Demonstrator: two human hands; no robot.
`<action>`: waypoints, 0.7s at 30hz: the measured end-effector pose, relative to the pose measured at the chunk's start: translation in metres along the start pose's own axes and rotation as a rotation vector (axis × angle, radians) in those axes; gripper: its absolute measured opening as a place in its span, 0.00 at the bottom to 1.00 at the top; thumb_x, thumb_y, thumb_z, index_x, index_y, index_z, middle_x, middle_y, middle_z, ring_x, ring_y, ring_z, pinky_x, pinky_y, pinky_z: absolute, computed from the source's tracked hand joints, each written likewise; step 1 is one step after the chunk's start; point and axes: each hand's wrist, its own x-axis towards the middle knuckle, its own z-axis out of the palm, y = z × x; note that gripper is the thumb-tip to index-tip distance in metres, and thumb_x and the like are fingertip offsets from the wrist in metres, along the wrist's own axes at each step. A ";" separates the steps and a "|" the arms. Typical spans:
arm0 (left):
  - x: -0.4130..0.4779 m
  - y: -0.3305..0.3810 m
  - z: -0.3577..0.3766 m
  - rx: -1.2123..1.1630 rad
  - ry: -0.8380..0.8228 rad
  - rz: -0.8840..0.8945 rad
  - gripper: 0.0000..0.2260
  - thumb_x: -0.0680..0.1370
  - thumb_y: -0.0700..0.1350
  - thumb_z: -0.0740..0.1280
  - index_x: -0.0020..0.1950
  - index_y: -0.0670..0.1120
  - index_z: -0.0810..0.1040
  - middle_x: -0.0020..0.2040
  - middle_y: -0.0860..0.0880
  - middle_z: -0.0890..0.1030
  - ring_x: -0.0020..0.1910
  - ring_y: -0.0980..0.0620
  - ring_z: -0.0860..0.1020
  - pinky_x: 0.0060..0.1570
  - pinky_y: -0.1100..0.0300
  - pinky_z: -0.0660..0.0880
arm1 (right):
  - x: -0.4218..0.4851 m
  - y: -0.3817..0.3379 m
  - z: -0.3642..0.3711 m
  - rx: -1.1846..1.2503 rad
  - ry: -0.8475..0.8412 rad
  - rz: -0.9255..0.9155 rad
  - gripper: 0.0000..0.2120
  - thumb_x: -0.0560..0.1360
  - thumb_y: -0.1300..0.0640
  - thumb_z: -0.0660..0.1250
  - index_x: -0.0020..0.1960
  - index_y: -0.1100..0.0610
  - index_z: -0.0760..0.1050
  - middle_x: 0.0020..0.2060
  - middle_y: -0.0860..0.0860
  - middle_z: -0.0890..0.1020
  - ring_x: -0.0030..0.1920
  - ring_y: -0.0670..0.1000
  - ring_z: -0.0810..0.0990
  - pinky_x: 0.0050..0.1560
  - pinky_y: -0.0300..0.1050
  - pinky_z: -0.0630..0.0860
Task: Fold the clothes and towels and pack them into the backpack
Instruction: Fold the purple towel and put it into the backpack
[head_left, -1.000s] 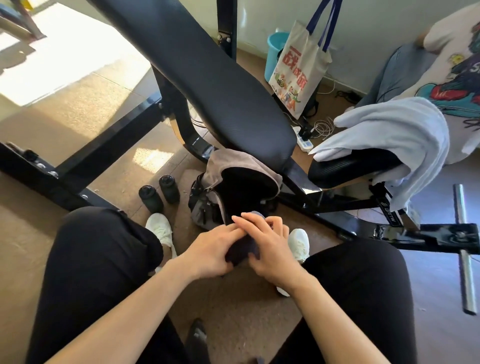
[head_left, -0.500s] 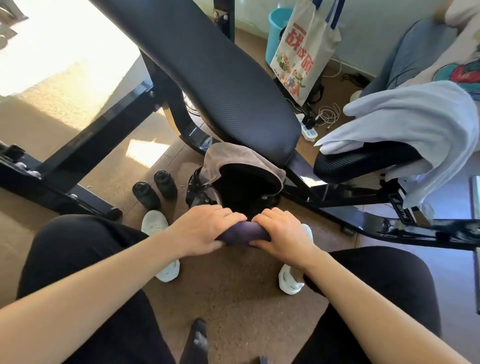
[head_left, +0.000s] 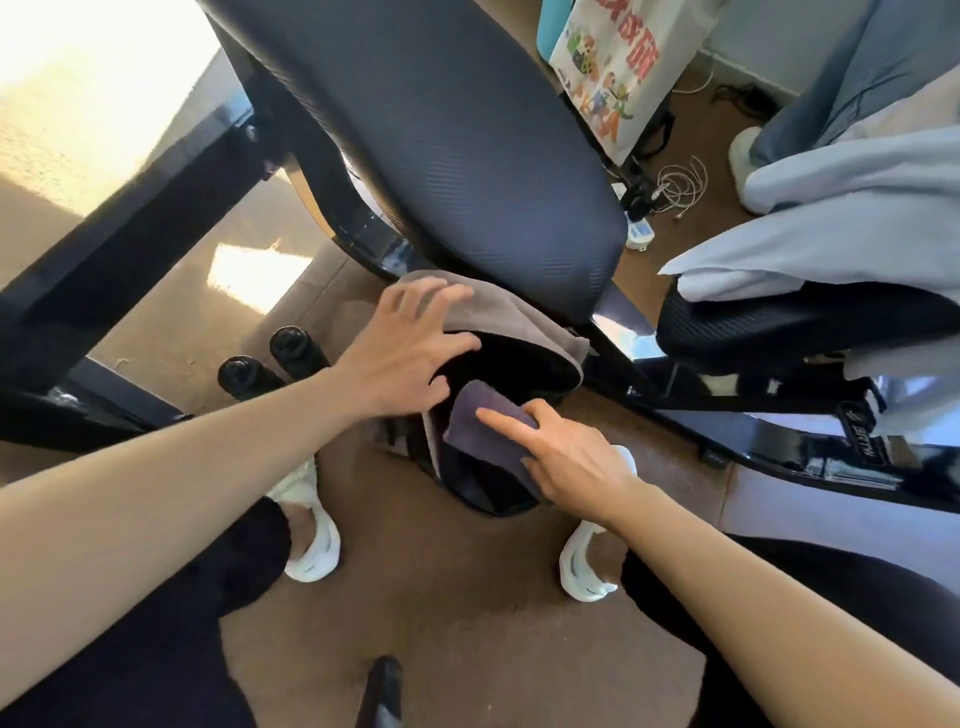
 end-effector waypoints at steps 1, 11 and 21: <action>0.008 -0.007 0.003 0.043 -0.001 -0.001 0.22 0.69 0.51 0.70 0.64 0.55 0.80 0.76 0.42 0.65 0.73 0.36 0.61 0.68 0.38 0.63 | 0.006 0.004 0.005 -0.007 -0.015 0.007 0.33 0.84 0.55 0.60 0.81 0.40 0.48 0.70 0.54 0.66 0.53 0.53 0.79 0.42 0.38 0.68; 0.057 -0.051 0.016 0.074 0.033 0.006 0.22 0.71 0.44 0.70 0.66 0.50 0.74 0.66 0.45 0.72 0.52 0.41 0.75 0.50 0.45 0.71 | 0.085 0.022 0.045 -0.040 -0.044 0.157 0.25 0.79 0.62 0.64 0.73 0.44 0.72 0.72 0.58 0.66 0.61 0.65 0.76 0.55 0.57 0.77; 0.059 -0.063 0.033 -0.169 0.062 0.030 0.20 0.71 0.32 0.67 0.60 0.47 0.74 0.68 0.47 0.68 0.54 0.43 0.74 0.35 0.52 0.71 | 0.168 0.025 0.130 -0.102 -0.362 0.179 0.30 0.84 0.60 0.55 0.83 0.47 0.50 0.83 0.50 0.43 0.82 0.60 0.44 0.77 0.68 0.48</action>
